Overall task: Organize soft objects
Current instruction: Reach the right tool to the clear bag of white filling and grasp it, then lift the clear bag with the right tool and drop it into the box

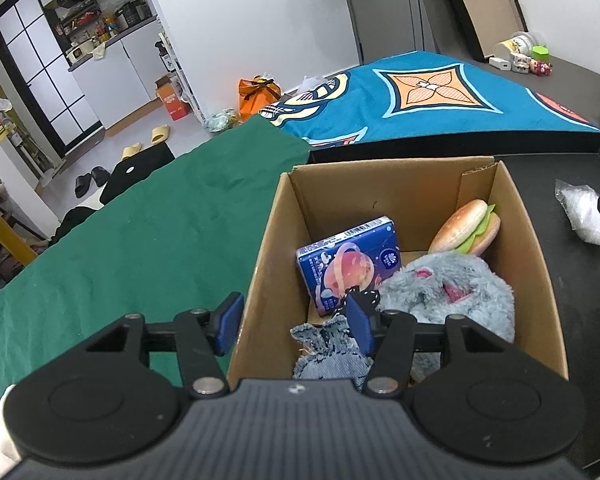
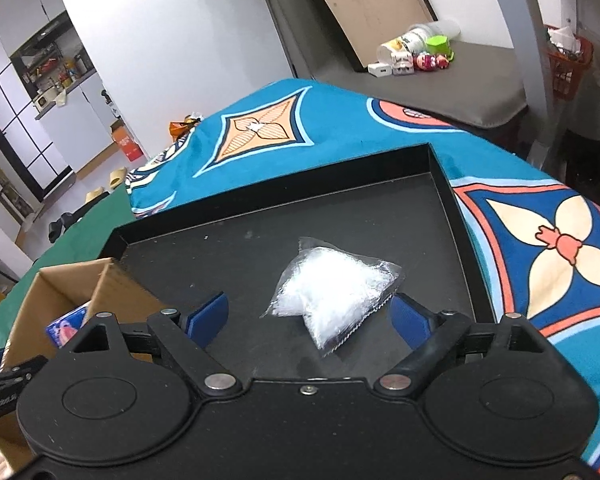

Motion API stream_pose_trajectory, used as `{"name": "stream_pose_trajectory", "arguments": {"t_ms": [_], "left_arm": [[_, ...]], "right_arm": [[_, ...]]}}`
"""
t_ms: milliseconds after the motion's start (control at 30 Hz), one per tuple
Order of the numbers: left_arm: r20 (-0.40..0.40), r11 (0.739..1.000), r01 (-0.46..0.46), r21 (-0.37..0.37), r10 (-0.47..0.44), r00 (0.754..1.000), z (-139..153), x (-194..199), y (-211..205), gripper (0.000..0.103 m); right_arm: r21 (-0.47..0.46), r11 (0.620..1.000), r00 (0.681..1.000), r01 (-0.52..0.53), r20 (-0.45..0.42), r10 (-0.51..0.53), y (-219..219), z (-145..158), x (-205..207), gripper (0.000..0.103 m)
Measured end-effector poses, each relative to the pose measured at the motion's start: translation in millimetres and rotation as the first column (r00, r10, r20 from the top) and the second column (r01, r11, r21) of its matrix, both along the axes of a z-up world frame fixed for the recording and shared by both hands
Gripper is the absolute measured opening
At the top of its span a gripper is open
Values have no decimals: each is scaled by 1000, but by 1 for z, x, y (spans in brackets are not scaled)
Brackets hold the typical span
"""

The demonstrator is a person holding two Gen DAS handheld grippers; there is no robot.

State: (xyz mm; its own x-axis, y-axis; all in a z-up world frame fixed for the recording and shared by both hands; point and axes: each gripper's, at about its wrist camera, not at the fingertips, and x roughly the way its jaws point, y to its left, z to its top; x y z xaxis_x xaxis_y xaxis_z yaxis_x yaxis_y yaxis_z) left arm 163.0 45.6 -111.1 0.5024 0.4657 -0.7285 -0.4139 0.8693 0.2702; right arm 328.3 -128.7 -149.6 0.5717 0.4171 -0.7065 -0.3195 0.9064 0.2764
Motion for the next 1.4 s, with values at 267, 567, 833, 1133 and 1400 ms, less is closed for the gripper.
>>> {"name": "stream_pose_trajectory", "arguments": {"t_ms": [267, 567, 833, 1133, 1400], "left_arm": [[-15, 1000, -16, 15, 16, 1000, -4, 6, -2, 56], [-24, 999, -17, 30, 17, 1000, -5, 7, -6, 56], [-11, 1000, -10, 18, 10, 1000, -1, -2, -7, 56], [-8, 1000, 9, 10, -9, 1000, 4, -12, -5, 56], [2, 1000, 18, 8, -18, 1000, 6, -14, -4, 56]], "right_arm": [[-20, 1000, 999, -11, -49, 10, 7, -16, 18, 60], [-36, 999, 997, -29, -76, 27, -7, -22, 4, 18], [-50, 999, 997, -23, -75, 19, -17, -19, -17, 13], [-35, 999, 999, 3, -38, -4, -22, -6, -32, 6], [-12, 1000, 1000, 6, 13, -6, -22, 14, -42, 5]]}}
